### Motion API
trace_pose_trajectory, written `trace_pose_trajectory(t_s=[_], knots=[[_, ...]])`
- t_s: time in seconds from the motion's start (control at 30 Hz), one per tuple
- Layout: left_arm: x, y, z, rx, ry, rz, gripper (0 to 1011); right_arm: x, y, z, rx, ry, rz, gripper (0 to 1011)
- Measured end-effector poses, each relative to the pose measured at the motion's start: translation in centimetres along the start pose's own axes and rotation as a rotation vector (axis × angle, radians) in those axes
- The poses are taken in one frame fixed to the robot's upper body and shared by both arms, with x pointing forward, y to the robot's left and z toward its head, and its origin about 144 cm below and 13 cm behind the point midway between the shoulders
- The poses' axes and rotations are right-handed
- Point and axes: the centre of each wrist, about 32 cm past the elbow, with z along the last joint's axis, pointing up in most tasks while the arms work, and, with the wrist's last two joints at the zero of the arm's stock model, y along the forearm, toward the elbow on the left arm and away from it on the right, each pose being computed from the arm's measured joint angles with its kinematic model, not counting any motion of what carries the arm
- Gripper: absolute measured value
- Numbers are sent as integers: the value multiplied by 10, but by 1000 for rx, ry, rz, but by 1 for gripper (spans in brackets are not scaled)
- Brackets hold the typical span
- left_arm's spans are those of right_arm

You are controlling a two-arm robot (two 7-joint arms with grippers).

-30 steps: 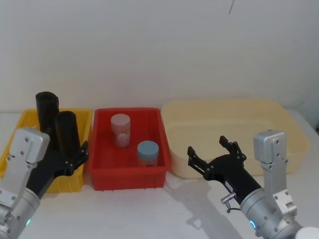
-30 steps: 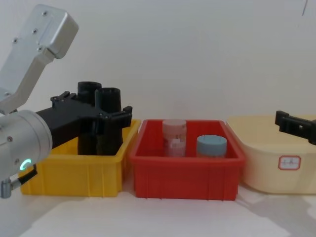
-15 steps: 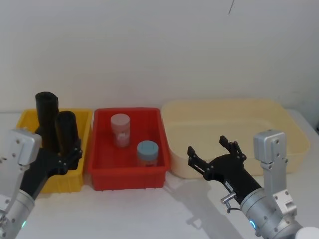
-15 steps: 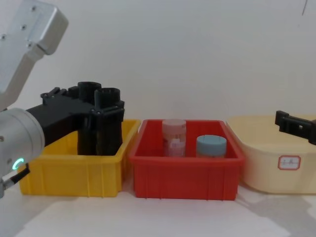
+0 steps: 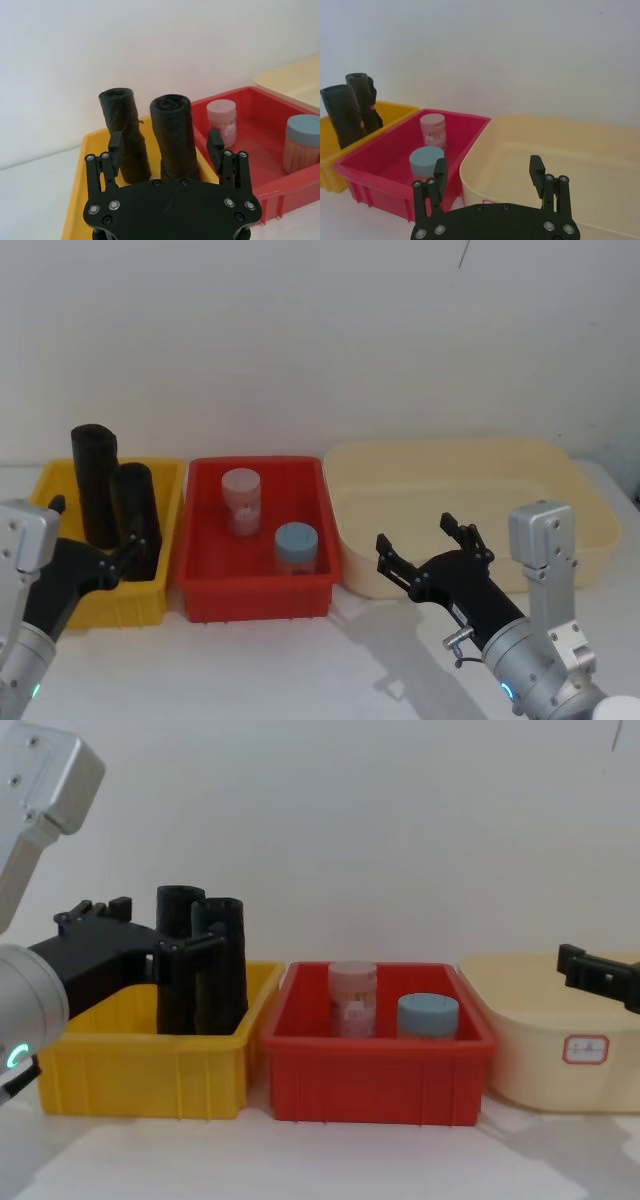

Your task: Pick up the garbage bag with the one hand and transfer it to the other hand.

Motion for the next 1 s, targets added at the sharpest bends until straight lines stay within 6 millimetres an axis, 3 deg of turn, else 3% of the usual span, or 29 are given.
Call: trace_pose_trajectory(t_s=[1.0], knots=[[14, -44, -12, 4, 73, -63, 1001, 0, 0, 0, 0, 0, 0, 1000]])
